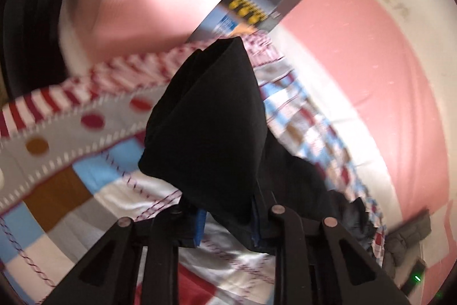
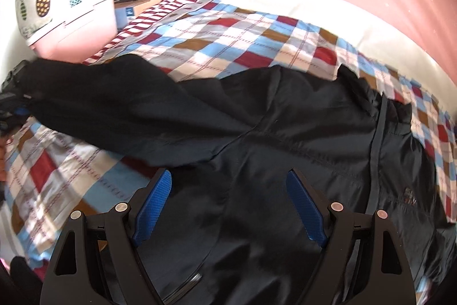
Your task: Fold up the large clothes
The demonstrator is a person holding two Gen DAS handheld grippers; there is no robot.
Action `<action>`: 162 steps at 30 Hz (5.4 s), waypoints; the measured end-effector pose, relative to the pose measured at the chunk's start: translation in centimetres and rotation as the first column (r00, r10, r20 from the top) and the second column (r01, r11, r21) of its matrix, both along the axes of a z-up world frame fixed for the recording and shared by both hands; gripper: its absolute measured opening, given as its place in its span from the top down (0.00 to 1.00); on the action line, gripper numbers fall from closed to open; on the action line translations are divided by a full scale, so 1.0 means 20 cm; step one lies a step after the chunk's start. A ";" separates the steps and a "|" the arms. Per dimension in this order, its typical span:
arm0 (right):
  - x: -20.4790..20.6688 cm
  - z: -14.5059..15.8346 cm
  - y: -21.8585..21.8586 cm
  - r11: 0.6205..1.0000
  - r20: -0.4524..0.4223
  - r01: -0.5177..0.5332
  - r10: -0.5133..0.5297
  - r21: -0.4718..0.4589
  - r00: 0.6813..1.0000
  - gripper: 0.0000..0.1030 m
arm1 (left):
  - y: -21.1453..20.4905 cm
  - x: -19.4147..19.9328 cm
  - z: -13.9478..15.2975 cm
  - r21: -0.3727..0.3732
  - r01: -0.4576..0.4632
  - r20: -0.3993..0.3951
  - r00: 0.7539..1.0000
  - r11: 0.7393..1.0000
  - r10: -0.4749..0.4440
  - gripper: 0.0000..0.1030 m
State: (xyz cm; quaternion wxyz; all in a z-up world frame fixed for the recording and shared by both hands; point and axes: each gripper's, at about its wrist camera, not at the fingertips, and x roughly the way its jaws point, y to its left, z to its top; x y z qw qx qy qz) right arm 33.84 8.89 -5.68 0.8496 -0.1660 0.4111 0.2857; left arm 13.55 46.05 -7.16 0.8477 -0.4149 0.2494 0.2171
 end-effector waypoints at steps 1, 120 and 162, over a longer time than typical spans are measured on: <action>0.03 0.00 0.02 1.000 0.014 -0.004 0.004 0.002 1.000 0.21 | -0.01 -0.01 0.06 0.018 0.013 0.019 1.000 1.000 -0.014 0.75; 0.74 -0.38 -1.71 0.741 -0.432 0.599 -0.453 0.304 0.780 0.82 | -1.40 1.44 -0.28 0.209 0.671 -0.428 0.717 0.711 -0.550 0.87; -0.06 0.03 -1.98 0.765 -0.243 0.590 -0.539 0.258 0.806 0.51 | -1.75 0.49 0.11 0.213 0.721 -0.278 0.692 0.659 -0.667 0.74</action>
